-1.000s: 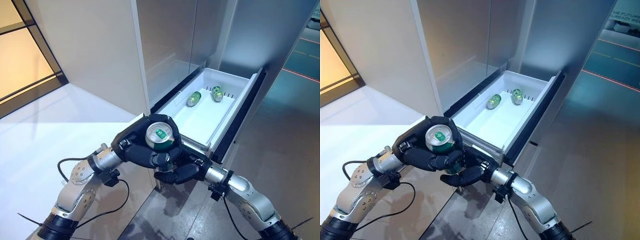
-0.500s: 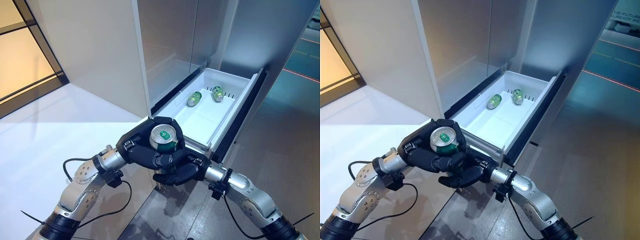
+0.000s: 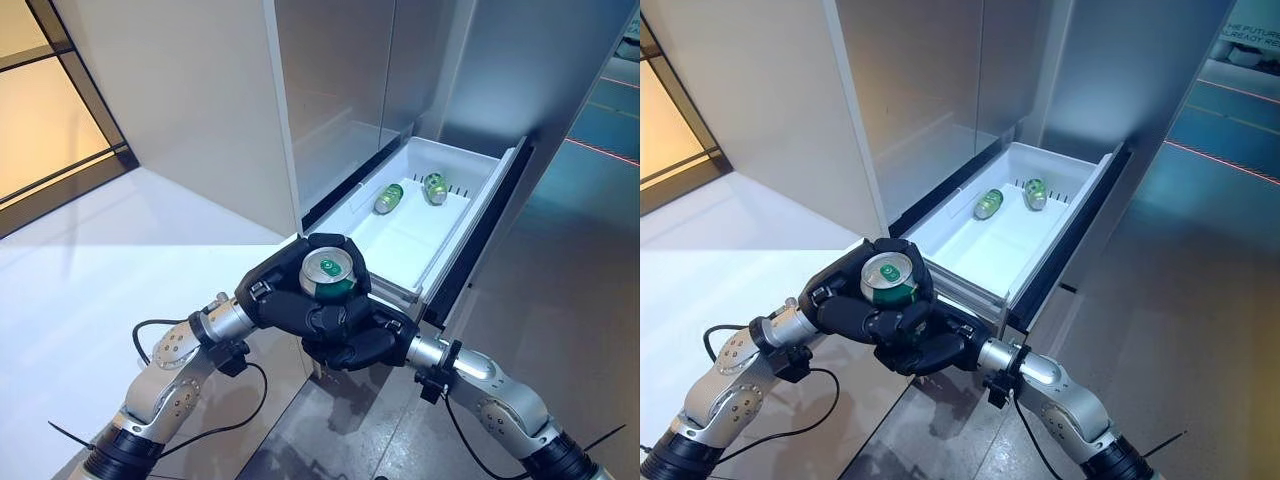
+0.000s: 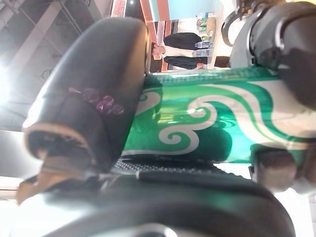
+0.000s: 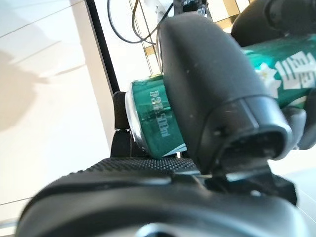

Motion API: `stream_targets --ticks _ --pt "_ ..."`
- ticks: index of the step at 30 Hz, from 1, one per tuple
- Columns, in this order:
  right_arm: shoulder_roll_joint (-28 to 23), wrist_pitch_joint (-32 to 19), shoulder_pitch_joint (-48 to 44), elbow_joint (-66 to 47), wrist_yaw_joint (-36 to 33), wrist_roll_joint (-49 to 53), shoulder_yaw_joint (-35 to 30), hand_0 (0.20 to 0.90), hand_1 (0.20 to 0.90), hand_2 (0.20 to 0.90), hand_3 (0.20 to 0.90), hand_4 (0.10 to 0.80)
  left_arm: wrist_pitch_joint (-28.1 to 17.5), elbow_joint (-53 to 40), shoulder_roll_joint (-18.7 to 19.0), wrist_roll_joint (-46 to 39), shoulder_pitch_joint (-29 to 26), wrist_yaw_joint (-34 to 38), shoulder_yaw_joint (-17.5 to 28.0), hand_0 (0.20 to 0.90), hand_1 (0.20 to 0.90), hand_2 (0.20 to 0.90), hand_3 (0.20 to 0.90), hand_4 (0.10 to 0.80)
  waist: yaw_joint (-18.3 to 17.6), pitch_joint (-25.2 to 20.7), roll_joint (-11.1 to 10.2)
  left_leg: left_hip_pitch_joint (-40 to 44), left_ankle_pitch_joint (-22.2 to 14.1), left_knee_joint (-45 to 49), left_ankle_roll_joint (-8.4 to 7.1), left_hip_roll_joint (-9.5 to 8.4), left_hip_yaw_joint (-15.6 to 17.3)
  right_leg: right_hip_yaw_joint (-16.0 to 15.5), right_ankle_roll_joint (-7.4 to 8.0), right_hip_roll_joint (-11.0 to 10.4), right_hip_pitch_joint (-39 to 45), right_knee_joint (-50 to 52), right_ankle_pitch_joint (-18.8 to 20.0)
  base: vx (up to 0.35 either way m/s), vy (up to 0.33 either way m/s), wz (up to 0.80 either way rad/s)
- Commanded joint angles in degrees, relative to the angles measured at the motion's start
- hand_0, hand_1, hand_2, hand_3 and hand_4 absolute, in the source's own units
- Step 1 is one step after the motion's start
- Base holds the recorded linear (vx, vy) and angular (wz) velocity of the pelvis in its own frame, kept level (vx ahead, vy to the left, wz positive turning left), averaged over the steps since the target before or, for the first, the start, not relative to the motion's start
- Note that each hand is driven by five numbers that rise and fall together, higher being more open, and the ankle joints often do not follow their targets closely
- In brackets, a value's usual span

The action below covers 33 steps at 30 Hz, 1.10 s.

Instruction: Put drinks into fridge and close the fridge

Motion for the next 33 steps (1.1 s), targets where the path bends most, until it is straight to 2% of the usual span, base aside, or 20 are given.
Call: stream_targets --ticks 1,5,6,7,11,17,23,25,28,31,32,33 --pt "8.4 -7.9 -5.1 -9.0 -2.7 6.0 -2.7 0.3 0.3 0.3 0.2 0.1 -12.5 -5.2 -4.4 0.9 -7.2 -0.5 0.6 0.3 0.3 0.3 0.2 0.1 -0.3 -4.0 -1.1 0.7 -4.1 1.3 0.78 -2.27 -2.1 0.3 1.61 1.2 -1.1 3.9 -3.2 0.0 0.0 0.0" --pt "6.4 -7.4 -5.1 -10.0 -3.7 2.6 -5.3 0.3 0.3 0.3 0.2 0.1 -12.8 -5.9 -3.7 1.1 -6.0 -0.9 2.0 0.3 0.3 0.3 0.2 0.1 -0.3 -3.8 -1.2 0.6 -4.1 1.2 0.76 -2.26 -2.2 0.4 1.54 1.3 -1.1 4.0 -3.3 0.0 0.0 0.0" --pt "5.8 -7.4 -5.2 -10.2 -4.2 1.4 -5.8 0.3 0.3 0.3 0.2 0.1 -12.9 -6.2 -3.6 1.8 -5.7 -0.5 2.4 0.429 0.429 0.429 0.351 0.251 -0.3 -3.8 -1.3 0.7 -4.1 1.1 0.76 -2.24 -2.2 0.4 1.53 1.3 -1.1 4.0 -3.3 0.0 0.0 0.0" --pt "4.2 -7.5 -5.9 -10.3 -5.0 -0.3 -7.1 0.3 0.3 0.3 0.2 0.1 -13.5 -6.5 -2.8 2.7 -5.6 0.6 2.9 0.9 0.9 0.9 0.9 0.8 -0.3 -3.8 -1.4 0.6 -4.1 1.2 0.71 -2.24 -2.3 0.3 1.5 1.4 -1.1 4.0 -3.3 0.0 0.0 0.0" --pt "0.7 -7.7 -8.2 -10.0 -7.3 -2.6 -9.9 0.3 0.3 0.3 0.2 0.1 -15.0 -6.6 -1.4 2.5 -5.8 2.7 3.9 0.9 0.9 0.9 0.9 0.8 0.0 -3.9 -1.8 0.0 -3.6 1.3 0.54 -2.26 -2.4 0.1 1.42 1.4 -1.6 4.1 -2.8 0.0 0.0 0.0" --pt "-5.9 -7.9 -16.6 -5.8 -15.9 -10.9 -17.0 0.3 0.3 0.3 0.2 0.1 -23.2 -4.8 -1.0 3.2 -6.6 10.5 8.2 0.9 0.9 0.9 0.9 0.8 0.7 -4.2 -2.8 -0.1 -3.8 1.4 0.26 -2.08 -3.0 -0.5 1.1 1.4 -1.5 4.3 -3.1 0.012 -0.004 0.0" --pt "-9.0 -5.9 -26.1 3.4 -24.8 -16.6 -19.6 0.3 0.3 0.3 0.2 0.1 -23.1 -3.6 -1.8 2.3 -9.8 13.2 9.7 0.9 0.9 0.9 0.9 0.8 1.3 -4.4 -3.6 -0.6 -4.4 2.5 -0.04 -1.92 -3.7 -1.0 0.58 1.5 -1.5 5.8 -4.2 0.034 -0.009 0.01" --pt "-10.2 -6.2 -27.5 5.8 -26.5 -18.1 -20.1 0.3 0.3 0.3 0.2 0.1 -22.1 -3.1 -1.8 1.3 -10.4 13.4 9.9 0.9 0.9 0.9 0.9 0.8 1.4 -4.3 -3.7 -0.7 -4.5 2.8 -0.03 -1.88 -3.9 -1.2 0.48 1.5 -1.6 6.3 -4.4 0.023 -0.001 0.02" --pt "-13.0 -7.2 -30.5 13.3 -29.8 -19.9 -21.6 0.3 0.3 0.3 0.2 0.1 -16.7 -1.5 -2.5 -0.3 -11.1 13.2 9.4 0.9 0.9 0.9 0.9 0.8 1.8 -4.2 -4.0 -0.6 -4.8 3.4 -0.04 -1.87 -4.4 -1.6 0.3 1.6 -1.6 7.1 -4.8 0.068 -0.003 0.13" --pt "-16.2 -7.6 -33.4 20.2 -32.3 -20.2 -21.9 0.3 0.3 0.3 0.2 0.1 -8.8 0.2 -3.2 -5.1 -11.1 10.8 8.1 0.9 0.9 0.9 0.9 0.8 2.4 -4.0 -4.1 -0.7 -5.1 4.0 -0.06 -1.91 -4.9 -2.1 0.14 1.6 -1.4 7.7 -5.2 0.076 -0.001 0.17" --pt "-17.2 -7.6 -34.7 22.9 -33.3 -20.5 -21.6 0.3 0.3 0.3 0.2 0.1 -3.5 1.3 -3.9 -6.5 -10.8 9.2 7.2 0.9 0.9 0.9 0.9 0.8 2.7 -3.8 -4.1 -0.8 -5.2 4.3 -0.09 -1.92 -5.1 -2.4 0.13 1.5 -1.4 8.1 -5.3 0.078 -0.006 0.16" --pt "-17.8 -7.2 -35.3 23.8 -34.0 -20.3 -21.3 0.3 0.3 0.3 0.2 0.1 -1.1 1.8 -4.2 -6.6 -10.6 8.2 6.7 0.9 0.9 0.9 0.9 0.8 2.9 -3.7 -4.1 -0.8 -5.3 4.5 -0.09 -1.93 -5.3 -2.6 0.14 1.5 -1.4 8.3 -5.4 0.096 -0.012 0.21"
